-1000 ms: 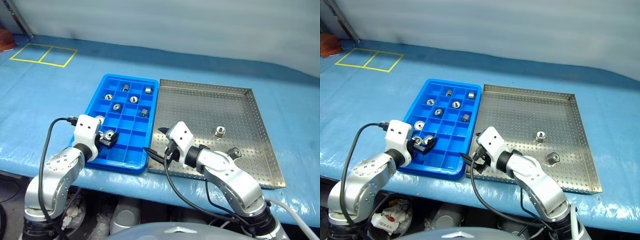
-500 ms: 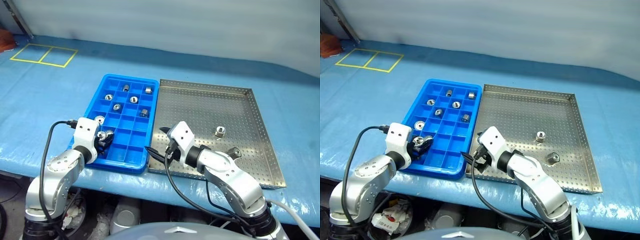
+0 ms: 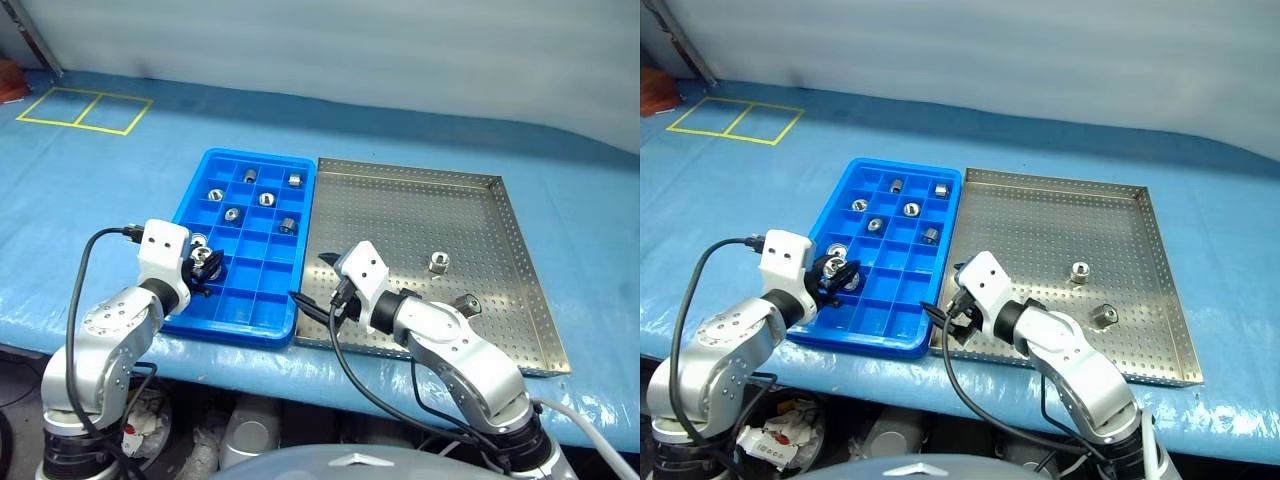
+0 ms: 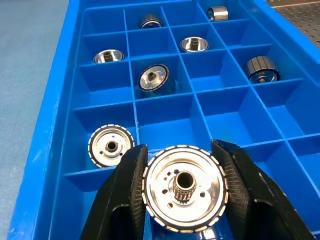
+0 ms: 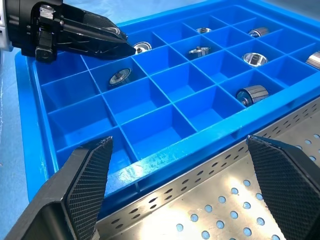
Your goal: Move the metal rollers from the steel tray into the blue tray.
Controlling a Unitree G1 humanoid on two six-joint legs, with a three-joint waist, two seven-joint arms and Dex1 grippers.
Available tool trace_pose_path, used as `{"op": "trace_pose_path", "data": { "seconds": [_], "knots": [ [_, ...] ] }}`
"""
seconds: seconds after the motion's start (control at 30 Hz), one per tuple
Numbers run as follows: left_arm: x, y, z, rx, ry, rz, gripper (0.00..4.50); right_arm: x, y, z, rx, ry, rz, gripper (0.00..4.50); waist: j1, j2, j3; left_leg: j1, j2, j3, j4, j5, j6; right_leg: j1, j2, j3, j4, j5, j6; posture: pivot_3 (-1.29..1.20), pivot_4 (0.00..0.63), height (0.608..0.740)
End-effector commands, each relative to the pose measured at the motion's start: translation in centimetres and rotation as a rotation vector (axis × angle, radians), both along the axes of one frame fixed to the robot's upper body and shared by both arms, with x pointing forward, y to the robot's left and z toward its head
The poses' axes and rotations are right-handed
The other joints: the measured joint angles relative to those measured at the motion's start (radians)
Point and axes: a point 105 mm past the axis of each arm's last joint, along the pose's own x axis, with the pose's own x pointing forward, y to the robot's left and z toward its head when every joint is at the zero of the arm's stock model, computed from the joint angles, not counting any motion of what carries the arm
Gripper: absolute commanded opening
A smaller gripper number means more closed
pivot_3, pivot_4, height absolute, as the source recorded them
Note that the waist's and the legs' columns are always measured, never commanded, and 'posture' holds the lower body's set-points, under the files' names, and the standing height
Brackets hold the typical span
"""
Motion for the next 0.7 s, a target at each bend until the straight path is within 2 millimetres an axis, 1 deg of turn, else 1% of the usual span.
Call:
{"op": "trace_pose_path", "data": {
  "seconds": [0.03,0.17,0.2,0.3,0.43,0.47,0.7],
  "knots": [
    [-0.2,-0.1,2.7,0.005,-0.116,-0.030,1.71,0.0,0.3,1.3,0.032,-0.049,0.018,4.50,0.000,0.000,0.000,0.000,0.000,0.000,0.000,0.000,0.000,0.000,0.000,0.000,0.000,0.000,0.000,0.36,0.150,0.740],
    [-1.0,0.3,3.3,-0.006,-0.135,-0.047,1.71,0.0,0.4,1.3,0.035,-0.044,0.032,4.50,0.000,0.000,0.000,0.000,0.000,0.000,0.000,0.000,0.000,0.000,0.000,0.000,0.000,-0.001,-0.001,0.36,0.150,0.740],
    [-1.3,0.4,3.4,0.000,-0.134,-0.052,1.71,-0.1,0.6,1.3,0.036,-0.043,0.038,4.50,0.001,0.000,0.000,0.000,0.000,0.000,0.000,0.000,0.000,0.000,0.000,0.000,0.000,-0.001,-0.001,0.41,0.150,0.740],
    [-1.9,0.8,3.4,0.013,-0.124,-0.052,1.71,-0.1,0.9,1.2,0.038,-0.040,0.058,4.50,0.005,0.000,0.000,0.000,0.000,0.000,-0.001,0.000,0.000,0.000,0.000,0.000,0.000,-0.001,-0.001,0.43,0.150,0.740],
    [-2.5,1.4,2.9,0.029,-0.106,-0.005,1.71,0.0,1.5,1.1,0.041,-0.038,0.096,4.50,0.017,0.000,0.001,0.000,0.000,0.000,-0.001,0.000,0.000,0.000,0.000,-0.001,0.000,-0.001,-0.001,0.43,0.150,0.740],
    [-2.7,1.4,2.7,0.029,-0.099,-0.004,1.71,-0.1,1.7,1.1,0.041,-0.039,0.109,4.50,0.019,0.000,0.001,0.000,0.000,0.000,-0.001,0.000,0.000,0.000,0.000,-0.001,0.000,-0.001,-0.001,0.47,0.150,0.740],
    [-3.4,1.5,1.4,0.037,-0.042,0.025,1.71,-0.3,2.6,1.2,0.039,-0.046,0.166,4.50,0.047,0.000,0.001,0.000,0.000,0.000,-0.001,0.000,0.000,0.000,0.000,-0.001,0.000,-0.001,-0.001,0.47,0.150,0.740]
  ]
}}
